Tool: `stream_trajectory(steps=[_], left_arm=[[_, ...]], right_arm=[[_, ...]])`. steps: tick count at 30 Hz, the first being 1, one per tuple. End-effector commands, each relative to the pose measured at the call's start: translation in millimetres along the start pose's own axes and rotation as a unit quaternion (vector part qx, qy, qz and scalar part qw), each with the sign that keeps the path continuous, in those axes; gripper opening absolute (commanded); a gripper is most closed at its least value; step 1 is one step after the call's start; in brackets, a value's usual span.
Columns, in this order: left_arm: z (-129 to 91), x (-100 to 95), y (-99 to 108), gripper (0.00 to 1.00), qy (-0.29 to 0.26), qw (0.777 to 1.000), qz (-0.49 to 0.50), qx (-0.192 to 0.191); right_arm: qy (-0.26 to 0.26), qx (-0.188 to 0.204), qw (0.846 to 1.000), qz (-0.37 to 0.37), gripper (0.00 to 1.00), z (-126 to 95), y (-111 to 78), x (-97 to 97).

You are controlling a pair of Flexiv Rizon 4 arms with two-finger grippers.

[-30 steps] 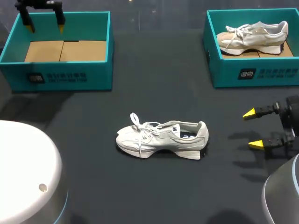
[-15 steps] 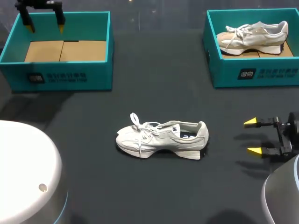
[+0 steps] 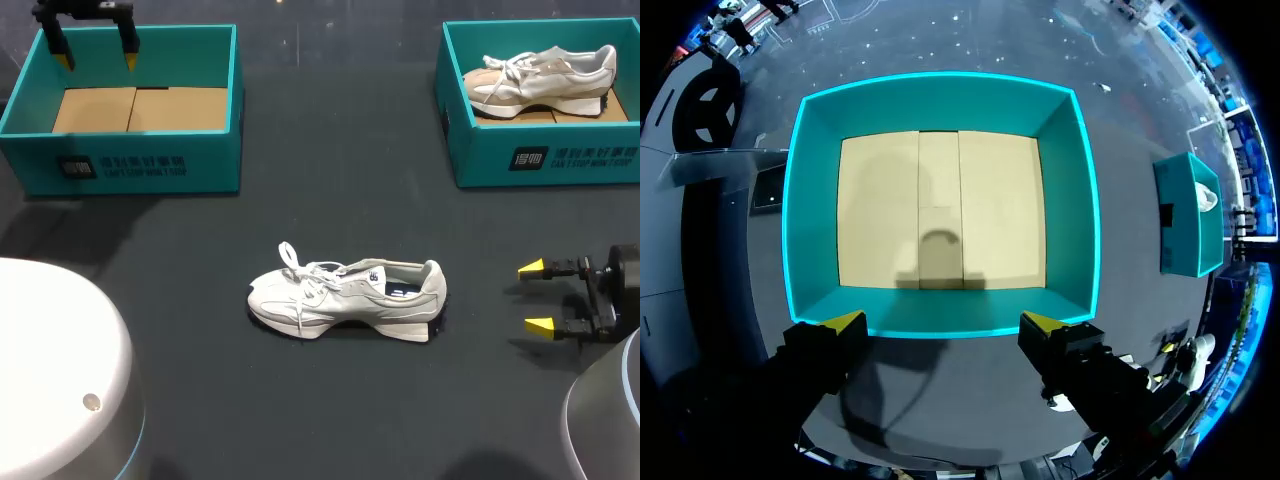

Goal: Take the shoe out of the shoebox, open the shoe tongue, remove and reinsert the insole, then place the shoe into the shoebox

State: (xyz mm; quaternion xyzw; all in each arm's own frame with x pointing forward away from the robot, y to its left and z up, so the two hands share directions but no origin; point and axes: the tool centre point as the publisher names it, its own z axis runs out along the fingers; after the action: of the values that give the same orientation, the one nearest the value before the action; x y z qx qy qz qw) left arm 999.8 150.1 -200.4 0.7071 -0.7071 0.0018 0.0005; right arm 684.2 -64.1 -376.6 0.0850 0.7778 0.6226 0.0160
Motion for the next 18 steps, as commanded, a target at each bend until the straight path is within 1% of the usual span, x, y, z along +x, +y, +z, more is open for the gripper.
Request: stream_trajectory(steps=[1,18], left_arm=[[0.0,0.1,0.0,1.00,-0.001,1.000,0.000,0.000],[0.0,0.1,0.0,1.00,-0.001,1.000,0.000,0.000]], right_arm=[[-0.008,0.008,1.000,0.002,1.00,1.8,2.2,5.5],[-0.008,0.008,1.000,0.002,1.00,1.8,2.2,5.5]])
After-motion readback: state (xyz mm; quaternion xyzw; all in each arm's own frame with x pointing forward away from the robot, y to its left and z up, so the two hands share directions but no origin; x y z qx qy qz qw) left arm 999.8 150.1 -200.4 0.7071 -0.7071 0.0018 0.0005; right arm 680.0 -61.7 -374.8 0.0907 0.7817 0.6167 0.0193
